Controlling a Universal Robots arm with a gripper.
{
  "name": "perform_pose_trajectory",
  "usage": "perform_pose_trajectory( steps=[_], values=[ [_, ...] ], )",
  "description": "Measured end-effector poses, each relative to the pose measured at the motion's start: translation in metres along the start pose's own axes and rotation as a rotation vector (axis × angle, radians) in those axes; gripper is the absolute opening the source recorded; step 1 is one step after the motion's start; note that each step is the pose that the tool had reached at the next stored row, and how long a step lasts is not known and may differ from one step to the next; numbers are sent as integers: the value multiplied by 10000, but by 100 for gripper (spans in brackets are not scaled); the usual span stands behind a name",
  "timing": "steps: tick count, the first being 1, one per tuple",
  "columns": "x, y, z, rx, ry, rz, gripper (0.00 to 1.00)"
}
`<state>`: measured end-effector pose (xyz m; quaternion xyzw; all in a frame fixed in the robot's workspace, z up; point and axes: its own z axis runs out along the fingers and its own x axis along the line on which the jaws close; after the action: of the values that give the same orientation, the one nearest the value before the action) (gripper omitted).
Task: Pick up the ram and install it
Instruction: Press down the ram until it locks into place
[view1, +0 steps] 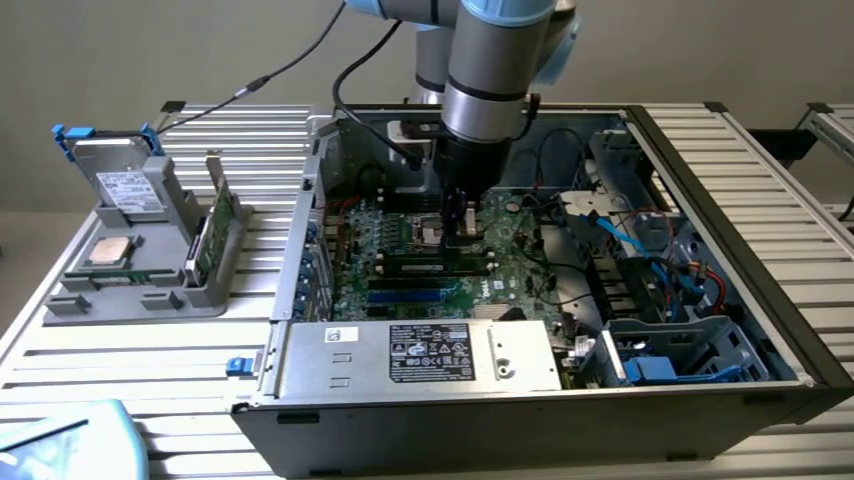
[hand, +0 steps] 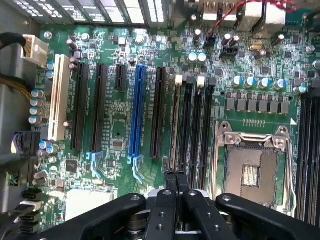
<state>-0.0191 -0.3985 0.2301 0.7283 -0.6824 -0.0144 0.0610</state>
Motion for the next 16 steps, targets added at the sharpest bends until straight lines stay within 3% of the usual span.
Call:
perform_pose_trajectory(
  steps=[11, 16],
  values=[
    [-16, 236, 25, 0, 0, 1, 10],
    [-19, 263, 42, 7, -1, 0, 10]
  ],
)
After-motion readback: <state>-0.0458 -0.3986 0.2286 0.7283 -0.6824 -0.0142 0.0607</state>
